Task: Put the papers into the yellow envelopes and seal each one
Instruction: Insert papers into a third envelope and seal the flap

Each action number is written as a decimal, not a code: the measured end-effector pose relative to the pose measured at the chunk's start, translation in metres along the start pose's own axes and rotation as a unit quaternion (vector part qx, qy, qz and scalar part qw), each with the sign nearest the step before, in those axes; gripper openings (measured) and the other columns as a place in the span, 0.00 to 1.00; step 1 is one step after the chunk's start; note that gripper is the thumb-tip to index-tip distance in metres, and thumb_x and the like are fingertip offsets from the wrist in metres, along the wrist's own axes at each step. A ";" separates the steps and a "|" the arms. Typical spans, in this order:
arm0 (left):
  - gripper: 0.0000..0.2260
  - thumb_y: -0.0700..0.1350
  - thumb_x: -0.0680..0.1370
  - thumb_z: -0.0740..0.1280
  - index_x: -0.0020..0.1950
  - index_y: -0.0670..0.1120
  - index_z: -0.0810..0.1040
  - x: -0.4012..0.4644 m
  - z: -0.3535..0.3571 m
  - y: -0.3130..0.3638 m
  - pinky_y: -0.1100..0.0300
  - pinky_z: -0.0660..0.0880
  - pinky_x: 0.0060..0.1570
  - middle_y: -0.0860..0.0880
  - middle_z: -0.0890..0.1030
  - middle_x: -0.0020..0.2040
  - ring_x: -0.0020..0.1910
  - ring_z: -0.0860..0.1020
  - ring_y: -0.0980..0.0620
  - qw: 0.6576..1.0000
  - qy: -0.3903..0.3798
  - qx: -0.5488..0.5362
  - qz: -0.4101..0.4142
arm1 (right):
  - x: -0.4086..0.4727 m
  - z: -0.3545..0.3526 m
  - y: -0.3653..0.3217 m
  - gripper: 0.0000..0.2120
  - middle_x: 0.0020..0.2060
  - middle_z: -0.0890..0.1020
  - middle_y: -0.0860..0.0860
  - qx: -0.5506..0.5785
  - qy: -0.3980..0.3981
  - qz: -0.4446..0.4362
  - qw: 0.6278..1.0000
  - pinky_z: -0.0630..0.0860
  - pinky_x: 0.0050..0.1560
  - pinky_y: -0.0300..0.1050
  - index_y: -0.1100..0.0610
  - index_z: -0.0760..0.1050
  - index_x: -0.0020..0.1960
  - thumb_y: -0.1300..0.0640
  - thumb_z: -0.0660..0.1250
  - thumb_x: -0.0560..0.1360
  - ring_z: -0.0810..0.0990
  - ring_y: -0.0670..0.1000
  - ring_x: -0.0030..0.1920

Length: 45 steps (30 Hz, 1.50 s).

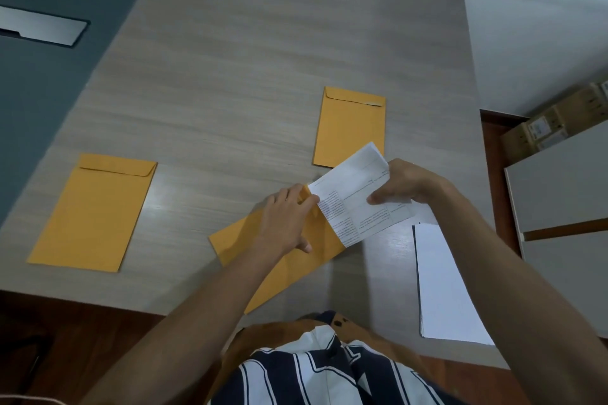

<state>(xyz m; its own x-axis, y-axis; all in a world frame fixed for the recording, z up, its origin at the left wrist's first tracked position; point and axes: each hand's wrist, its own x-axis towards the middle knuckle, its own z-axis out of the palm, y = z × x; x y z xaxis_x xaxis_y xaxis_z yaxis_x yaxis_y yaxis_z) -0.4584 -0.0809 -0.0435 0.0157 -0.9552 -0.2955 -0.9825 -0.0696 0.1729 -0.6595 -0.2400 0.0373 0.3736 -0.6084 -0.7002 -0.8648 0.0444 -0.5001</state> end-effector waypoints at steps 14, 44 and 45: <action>0.69 0.75 0.53 0.73 0.75 0.57 0.28 -0.013 0.015 0.010 0.34 0.40 0.73 0.37 0.40 0.78 0.76 0.35 0.35 0.997 -0.028 -0.066 -0.037 | 0.006 0.024 0.035 0.16 0.51 0.83 0.50 0.090 0.045 -0.023 0.995 0.78 0.51 0.47 0.54 0.79 0.56 0.59 0.74 0.69 0.81 0.53 0.53; 0.66 0.68 0.55 0.75 0.76 0.59 0.30 -0.012 -0.010 0.019 0.31 0.51 0.70 0.39 0.48 0.76 0.77 0.46 0.38 0.996 0.007 -0.071 0.046 | -0.024 0.055 0.007 0.12 0.51 0.82 0.48 0.077 0.091 -0.051 0.992 0.80 0.44 0.43 0.53 0.79 0.59 0.57 0.68 0.76 0.82 0.50 0.49; 0.66 0.68 0.55 0.75 0.76 0.59 0.30 -0.013 -0.010 0.020 0.31 0.51 0.70 0.39 0.47 0.76 0.77 0.46 0.38 0.996 0.009 -0.072 0.049 | -0.025 0.053 0.006 0.12 0.52 0.83 0.49 0.082 0.090 -0.048 0.991 0.80 0.43 0.44 0.53 0.79 0.59 0.58 0.67 0.76 0.82 0.51 0.49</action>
<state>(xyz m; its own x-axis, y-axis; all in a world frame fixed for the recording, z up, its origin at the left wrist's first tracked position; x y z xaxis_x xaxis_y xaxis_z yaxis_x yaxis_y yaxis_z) -0.4763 -0.0732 -0.0270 -0.0741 -0.9644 -0.2539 -0.9427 -0.0153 0.3332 -0.6566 -0.1827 0.0244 0.3726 -0.7469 -0.5507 -0.7565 0.0991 -0.6464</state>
